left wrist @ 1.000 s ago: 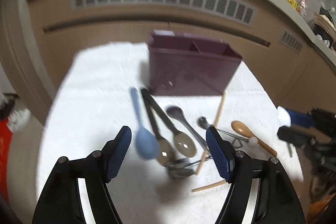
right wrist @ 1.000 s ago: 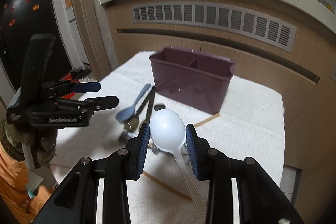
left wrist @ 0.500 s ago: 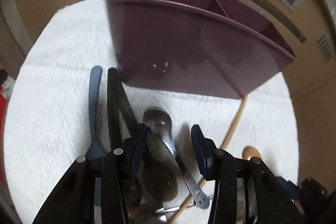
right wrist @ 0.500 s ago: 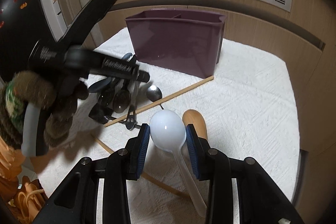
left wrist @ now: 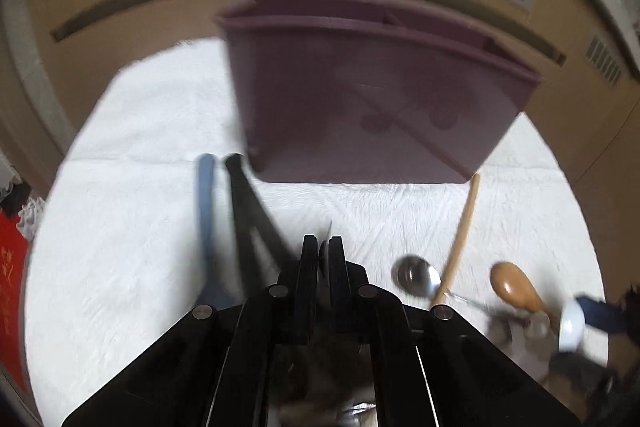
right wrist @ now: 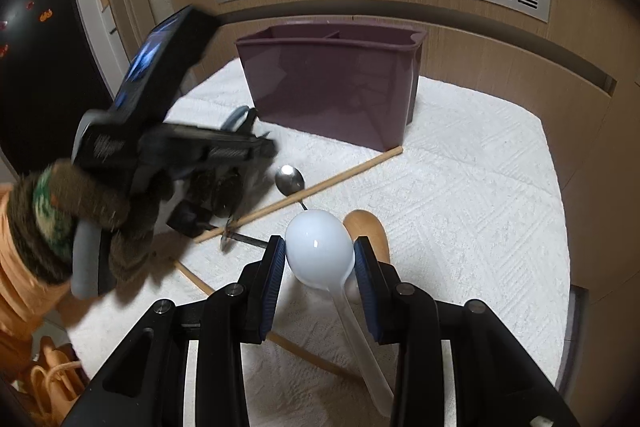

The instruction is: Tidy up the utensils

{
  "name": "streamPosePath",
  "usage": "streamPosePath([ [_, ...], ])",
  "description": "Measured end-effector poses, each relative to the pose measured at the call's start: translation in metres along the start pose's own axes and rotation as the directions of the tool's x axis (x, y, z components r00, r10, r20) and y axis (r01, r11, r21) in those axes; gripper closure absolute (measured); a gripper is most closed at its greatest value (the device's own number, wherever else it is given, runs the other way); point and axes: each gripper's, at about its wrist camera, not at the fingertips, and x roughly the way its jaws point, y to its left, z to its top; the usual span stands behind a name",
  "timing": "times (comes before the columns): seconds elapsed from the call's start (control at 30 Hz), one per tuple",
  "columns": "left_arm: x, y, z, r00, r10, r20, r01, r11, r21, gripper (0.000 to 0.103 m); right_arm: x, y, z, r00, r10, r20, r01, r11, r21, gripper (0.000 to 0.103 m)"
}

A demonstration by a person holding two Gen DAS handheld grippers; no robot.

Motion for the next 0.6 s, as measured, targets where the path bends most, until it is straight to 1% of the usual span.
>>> streamPosePath([
  [0.1, -0.034, 0.001, -0.011, 0.994, 0.000, 0.112, -0.002, 1.000, 0.024, 0.099, -0.003, 0.000, 0.005, 1.000, 0.022, 0.006, -0.022, 1.000, 0.019, 0.070],
  [0.17, -0.052, 0.005, -0.016, 0.988, -0.011, 0.157, 0.006, 0.999, 0.033, 0.099, -0.005, 0.004, 0.009, 1.000, 0.028, 0.007, -0.028, 0.999, 0.023, 0.070],
  [0.23, -0.059, 0.014, -0.017, 0.987, -0.008, 0.160, 0.005, 1.000, 0.018, 0.099, -0.005, 0.009, 0.012, 1.000, 0.025, 0.005, -0.025, 0.999, 0.021, 0.070],
  [0.33, -0.057, 0.034, -0.017, 0.994, -0.040, 0.101, 0.040, 0.999, 0.002, 0.096, -0.008, 0.018, 0.014, 1.000, 0.012, 0.007, -0.012, 1.000, 0.004, 0.070],
  [0.37, -0.051, 0.032, -0.018, 0.995, -0.058, 0.079, 0.056, 0.998, 0.028, 0.095, -0.010, 0.019, 0.014, 1.000, 0.005, 0.007, -0.005, 1.000, -0.002, 0.070],
  [0.4, -0.048, 0.027, -0.020, 0.996, -0.066, 0.061, 0.062, 0.996, 0.067, 0.088, -0.011, 0.022, 0.014, 1.000, -0.001, 0.008, 0.001, 1.000, -0.010, 0.070],
  [0.43, -0.045, 0.021, -0.023, 0.996, -0.073, 0.051, 0.067, 0.992, 0.106, 0.075, -0.011, 0.023, 0.014, 1.000, -0.004, 0.007, 0.004, 1.000, -0.016, 0.070],
  [0.47, -0.040, 0.017, -0.025, 0.997, -0.071, 0.044, 0.065, 0.989, 0.135, 0.070, -0.011, 0.024, 0.013, 1.000, -0.007, 0.005, 0.007, 1.000, -0.024, 0.070],
  [0.5, -0.035, 0.012, -0.026, 0.998, -0.052, 0.035, 0.046, 0.987, 0.155, 0.057, -0.011, 0.026, 0.013, 1.000, -0.009, 0.003, 0.009, 1.000, -0.029, 0.070],
  [0.53, -0.029, 0.010, -0.026, 0.999, -0.021, 0.029, 0.016, 0.986, 0.166, 0.053, -0.011, 0.027, 0.012, 1.000, -0.007, -0.001, 0.007, 0.999, -0.032, 0.070],
  [0.6, -0.018, 0.008, -0.025, 1.000, 0.030, 0.008, -0.030, 0.987, 0.159, 0.053, -0.008, 0.028, 0.009, 1.000, -0.001, -0.011, 0.001, 0.999, -0.037, 0.070],
])
